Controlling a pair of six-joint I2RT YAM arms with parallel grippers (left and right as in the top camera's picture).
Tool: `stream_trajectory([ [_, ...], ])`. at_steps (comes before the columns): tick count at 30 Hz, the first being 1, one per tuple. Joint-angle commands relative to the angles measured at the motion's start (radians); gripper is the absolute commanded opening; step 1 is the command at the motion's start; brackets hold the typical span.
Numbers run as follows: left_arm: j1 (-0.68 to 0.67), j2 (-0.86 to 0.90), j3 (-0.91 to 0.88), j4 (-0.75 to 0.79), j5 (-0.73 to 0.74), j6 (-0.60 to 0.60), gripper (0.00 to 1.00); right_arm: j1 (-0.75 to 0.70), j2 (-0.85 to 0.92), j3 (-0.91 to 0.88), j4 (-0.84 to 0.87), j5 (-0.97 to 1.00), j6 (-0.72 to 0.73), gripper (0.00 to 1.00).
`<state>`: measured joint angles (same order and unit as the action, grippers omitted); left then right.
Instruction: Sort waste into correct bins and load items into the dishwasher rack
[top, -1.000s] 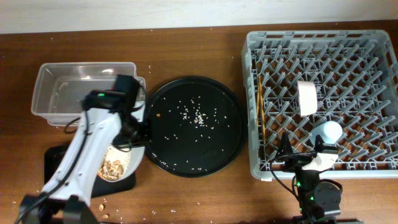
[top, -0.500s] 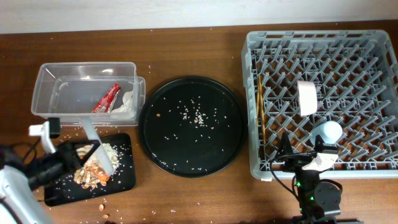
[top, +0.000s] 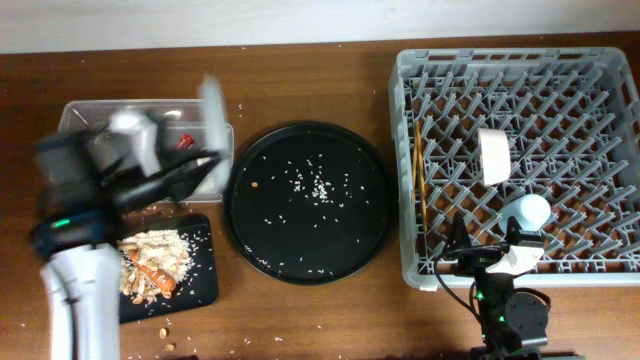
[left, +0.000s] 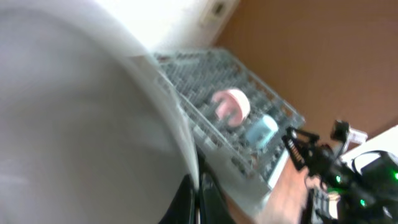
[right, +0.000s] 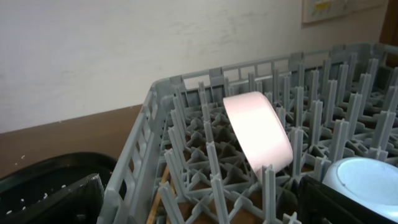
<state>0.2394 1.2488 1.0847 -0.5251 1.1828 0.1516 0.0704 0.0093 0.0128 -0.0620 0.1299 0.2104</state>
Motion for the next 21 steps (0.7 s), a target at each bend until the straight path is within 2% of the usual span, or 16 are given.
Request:
stream_trajectory([
  [1,-0.390,0.022,0.012,0.329,-0.304,-0.535,0.00,-0.006,-0.005,-0.007,-0.005,0.002,0.006,0.98],
  [3,-0.575,0.120,0.012,0.572,-0.394,-0.669,0.00,-0.006,-0.005,-0.007,-0.005,0.002,0.007,0.98],
  [4,-0.628,0.188,0.012,0.724,-0.378,-0.758,0.00,-0.006,-0.005,-0.007,-0.005,0.002,0.007,0.98],
  [5,-0.699,0.319,0.016,0.992,-0.334,-0.927,0.00,-0.006,-0.005,-0.007,-0.005,0.002,0.007,0.98],
  [7,-0.750,0.429,0.040,1.155,-0.335,-1.042,0.00,-0.006,-0.005,-0.007,-0.005,0.002,0.007,0.98],
  [8,-0.811,0.539,0.094,1.252,-0.370,-1.112,0.00,-0.006,-0.005,-0.007,-0.005,0.002,0.006,0.98],
  [12,-0.912,0.668,0.135,1.249,-0.473,-1.132,0.00,-0.006,-0.005,-0.007,-0.005,0.002,0.006,0.98],
  [15,-0.911,0.676,0.135,1.068,-0.610,-1.131,0.00,-0.006,-0.005,-0.007,-0.005,0.002,0.006,0.98],
  [17,-0.906,0.676,0.135,1.077,-0.612,-1.122,0.00,-0.006,-0.005,-0.007,-0.005,0.002,0.007,0.98],
  [18,-0.900,0.676,0.135,1.069,-0.611,-1.067,0.19,-0.006,-0.005,-0.007,-0.005,0.002,0.006,0.98],
  [19,-0.888,0.676,0.135,1.069,-0.597,-1.042,0.54,-0.006,-0.005,-0.007,-0.005,0.002,0.007,0.98],
  [20,-0.870,0.675,0.135,1.069,-0.565,-1.032,0.99,-0.006,-0.005,-0.007,-0.005,0.002,0.007,0.98],
  [21,-0.829,0.673,0.135,1.062,-0.493,-1.015,0.99,-0.006,-0.005,-0.007,-0.005,0.002,0.007,0.98],
])
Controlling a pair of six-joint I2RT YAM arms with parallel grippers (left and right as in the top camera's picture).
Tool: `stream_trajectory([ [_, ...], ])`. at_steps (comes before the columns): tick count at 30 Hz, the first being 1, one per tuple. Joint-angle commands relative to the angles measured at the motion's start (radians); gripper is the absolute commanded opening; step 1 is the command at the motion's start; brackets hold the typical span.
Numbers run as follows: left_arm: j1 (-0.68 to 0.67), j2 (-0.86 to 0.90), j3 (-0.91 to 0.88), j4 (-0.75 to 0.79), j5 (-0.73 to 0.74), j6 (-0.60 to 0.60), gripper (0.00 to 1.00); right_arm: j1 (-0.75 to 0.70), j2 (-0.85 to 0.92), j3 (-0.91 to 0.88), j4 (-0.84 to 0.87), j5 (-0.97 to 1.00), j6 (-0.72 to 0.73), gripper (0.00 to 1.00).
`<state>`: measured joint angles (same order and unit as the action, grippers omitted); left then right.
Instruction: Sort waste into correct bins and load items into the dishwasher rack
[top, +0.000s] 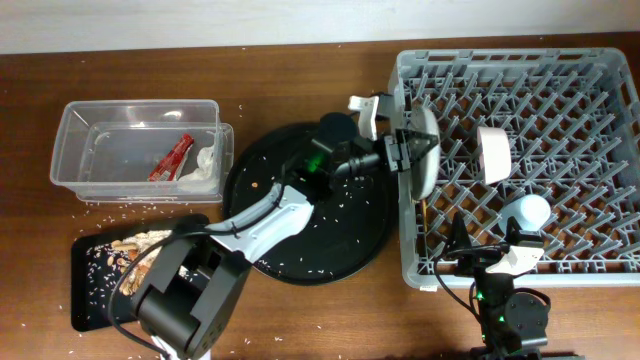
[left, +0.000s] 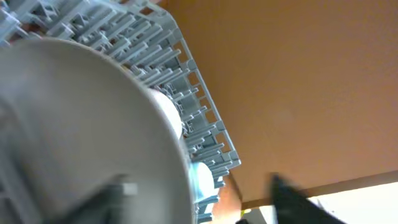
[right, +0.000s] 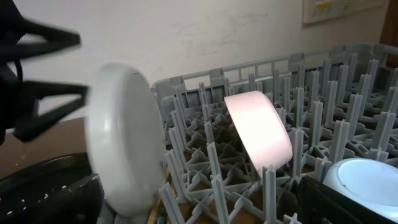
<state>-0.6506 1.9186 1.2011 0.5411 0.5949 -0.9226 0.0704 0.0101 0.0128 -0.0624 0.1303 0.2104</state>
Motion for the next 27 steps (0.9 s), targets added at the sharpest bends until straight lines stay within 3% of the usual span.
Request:
stream_trajectory([
  [1,0.100,-0.011,0.019,-0.050,0.156,0.117,0.99,-0.006,-0.006,-0.007,-0.004,0.001,0.007,0.98],
  [3,0.175,-0.104,0.019,-0.336,0.131,0.273,0.99,-0.006,-0.006,-0.007,-0.004,0.001,0.007,0.98],
  [5,0.248,-0.336,0.042,-0.824,-0.113,0.504,0.99,-0.006,-0.006,-0.007,-0.004,0.001,0.007,0.98],
  [8,0.266,-0.686,0.045,-1.214,-0.411,0.633,0.99,-0.006,-0.006,-0.007,-0.004,0.001,0.006,0.98],
  [9,0.256,-0.820,0.045,-1.324,-0.509,0.633,0.99,-0.006,-0.006,-0.007,-0.004,0.001,0.007,0.98],
  [11,0.254,-0.945,0.045,-1.419,-0.510,0.633,0.99,-0.006,-0.006,-0.007,-0.004,0.001,0.007,0.98],
  [15,0.254,-1.143,0.034,-1.638,-0.803,0.711,0.99,-0.006,-0.006,-0.007,-0.004,0.001,0.007,0.98],
  [17,0.254,-1.139,-0.023,-1.614,-0.832,0.798,0.99,-0.006,-0.006,-0.007,-0.004,0.001,0.007,0.99],
  [19,0.256,-1.140,-0.113,-1.490,-0.833,0.828,0.99,-0.006,-0.006,-0.007,-0.004,0.001,0.007,0.98],
  [22,0.336,-1.257,-0.413,-1.146,-0.723,0.834,0.99,-0.006,-0.006,-0.007,-0.004,0.001,0.006,0.98],
  [24,0.364,-1.454,-0.692,-0.938,-0.636,0.834,0.99,-0.006,-0.006,-0.007,-0.004,0.001,0.007,0.98],
  [27,0.397,-1.786,-0.924,-0.893,-0.631,0.834,0.99,-0.006,-0.006,-0.007,-0.004,0.001,0.006,0.98],
])
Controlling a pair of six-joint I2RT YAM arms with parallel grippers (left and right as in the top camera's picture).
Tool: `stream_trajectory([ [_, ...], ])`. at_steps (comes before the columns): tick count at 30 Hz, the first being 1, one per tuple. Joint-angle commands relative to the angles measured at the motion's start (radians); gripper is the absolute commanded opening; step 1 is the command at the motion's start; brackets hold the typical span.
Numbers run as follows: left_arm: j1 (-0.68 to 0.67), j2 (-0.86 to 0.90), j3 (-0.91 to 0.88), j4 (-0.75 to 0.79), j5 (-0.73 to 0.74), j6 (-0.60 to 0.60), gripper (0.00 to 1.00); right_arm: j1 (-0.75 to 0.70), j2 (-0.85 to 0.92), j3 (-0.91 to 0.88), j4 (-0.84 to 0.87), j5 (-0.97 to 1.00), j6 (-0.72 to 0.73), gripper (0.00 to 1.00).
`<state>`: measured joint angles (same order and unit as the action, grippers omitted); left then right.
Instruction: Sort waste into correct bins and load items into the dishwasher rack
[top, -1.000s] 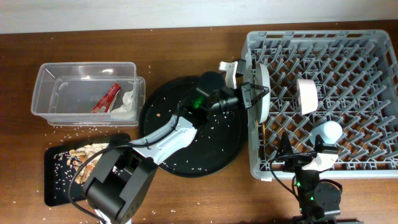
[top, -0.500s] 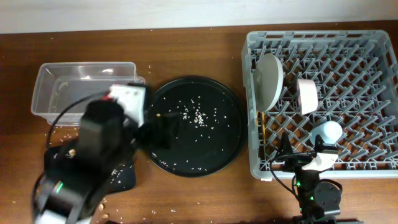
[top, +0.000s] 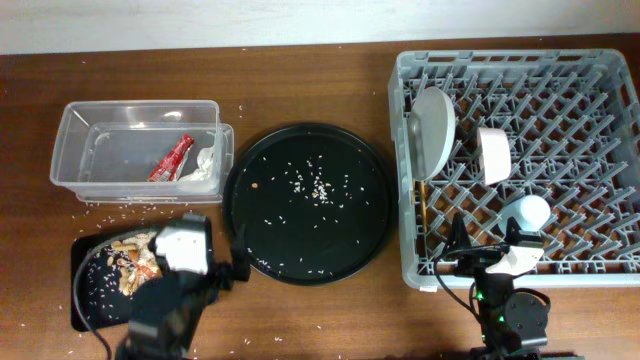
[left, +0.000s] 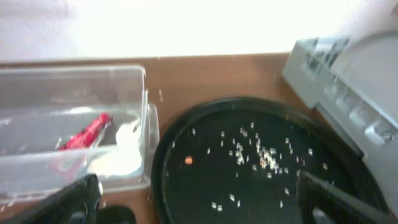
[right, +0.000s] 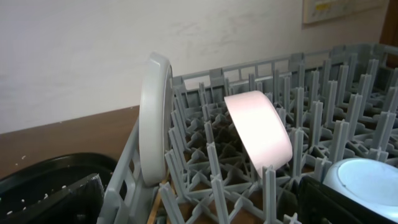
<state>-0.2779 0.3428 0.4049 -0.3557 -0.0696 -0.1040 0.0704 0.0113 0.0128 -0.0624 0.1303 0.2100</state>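
Note:
A white plate (top: 432, 130) stands on edge in the left column of the grey dishwasher rack (top: 600, 262); the right wrist view shows the plate (right: 155, 118) upright beside a pink bowl (right: 258, 134). A pale blue cup (top: 527, 212) and wooden chopsticks (top: 420, 195) also lie in the rack. My left gripper (left: 199, 211) is open and empty, low over the near-left rim of the black round tray (left: 249, 155). My right gripper (right: 199, 211) is open at the rack's front edge.
The black round tray (top: 307, 200) carries scattered rice grains. A clear bin (top: 70, 135) at the back left holds a red wrapper (top: 172, 158) and white tissue. A small black tray (top: 85, 300) with food scraps lies front left, by the left arm (top: 175, 290).
The plate, then in my left gripper at the rack's left edge, now stands alone in the rack. My left gripper is open and back at the table's front left. The right arm has not moved.
My left gripper first held the white plate above the clear bin at the left. Then it held the plate at the left edge of the rack. Now the plate stands in the rack and the left gripper is open near the scrap tray.

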Motion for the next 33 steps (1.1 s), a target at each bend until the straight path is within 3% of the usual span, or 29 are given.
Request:
stream_trajectory([
  [1,0.026,-0.289,-0.173,0.003,0.033,0.015,0.99,-0.006,-0.007,-0.007,-0.004,0.001,0.007,0.98],
  [5,0.032,-0.338,-0.308,0.057,0.033,0.015,0.99,-0.006,-0.007,-0.007,-0.004,0.001,0.007,0.98],
  [33,0.032,-0.337,-0.311,0.055,0.032,0.016,0.99,-0.006,-0.007,-0.007,-0.005,0.001,0.007,0.98],
])
